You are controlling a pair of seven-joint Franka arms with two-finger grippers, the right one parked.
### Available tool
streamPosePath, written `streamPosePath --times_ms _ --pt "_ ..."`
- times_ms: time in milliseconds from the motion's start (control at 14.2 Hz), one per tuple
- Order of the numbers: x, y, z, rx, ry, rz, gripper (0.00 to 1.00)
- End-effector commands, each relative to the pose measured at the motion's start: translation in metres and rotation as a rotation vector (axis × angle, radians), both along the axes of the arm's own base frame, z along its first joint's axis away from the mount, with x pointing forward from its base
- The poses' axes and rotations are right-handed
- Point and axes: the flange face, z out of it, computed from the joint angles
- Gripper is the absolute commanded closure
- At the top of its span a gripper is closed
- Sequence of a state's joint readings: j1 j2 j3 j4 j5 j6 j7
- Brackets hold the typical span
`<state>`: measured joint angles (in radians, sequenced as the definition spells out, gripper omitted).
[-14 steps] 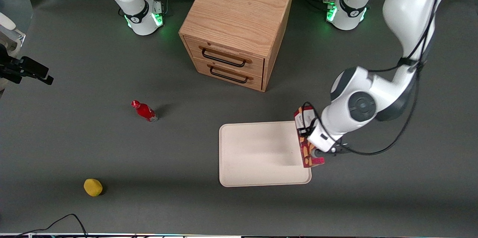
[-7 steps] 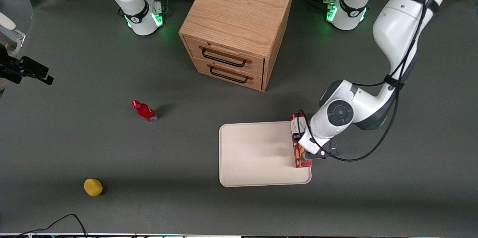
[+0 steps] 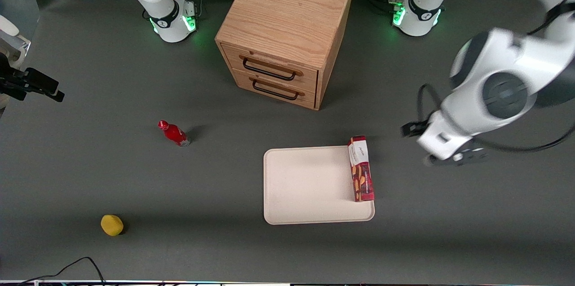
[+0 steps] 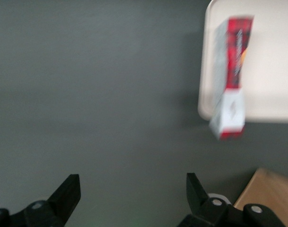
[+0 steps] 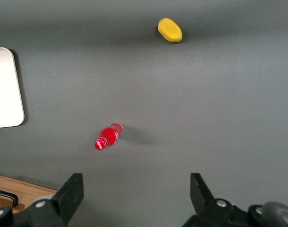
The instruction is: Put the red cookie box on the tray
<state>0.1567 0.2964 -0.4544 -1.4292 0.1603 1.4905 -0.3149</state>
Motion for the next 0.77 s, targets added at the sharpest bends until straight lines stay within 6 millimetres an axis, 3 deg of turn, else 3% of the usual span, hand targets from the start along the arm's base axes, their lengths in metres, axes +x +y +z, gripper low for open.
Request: streamPosePath --times_ms 0,140,211,351,702 --pt "-0.036 0.080 0.045 -0.065 0.049 -0.078 0.00" --pt "-0.066 0.123 0.057 -0.088 0.046 -0.113 0.00" --pt "-0.077 0.132 0.059 -0.095 0.039 -0.112 0.00" --pt "-0.082 0.135 0.062 -0.107 0.047 -0.110 0.00" --pt "-0.069 0.136 0.088 -0.113 0.030 -0.122 0.00"
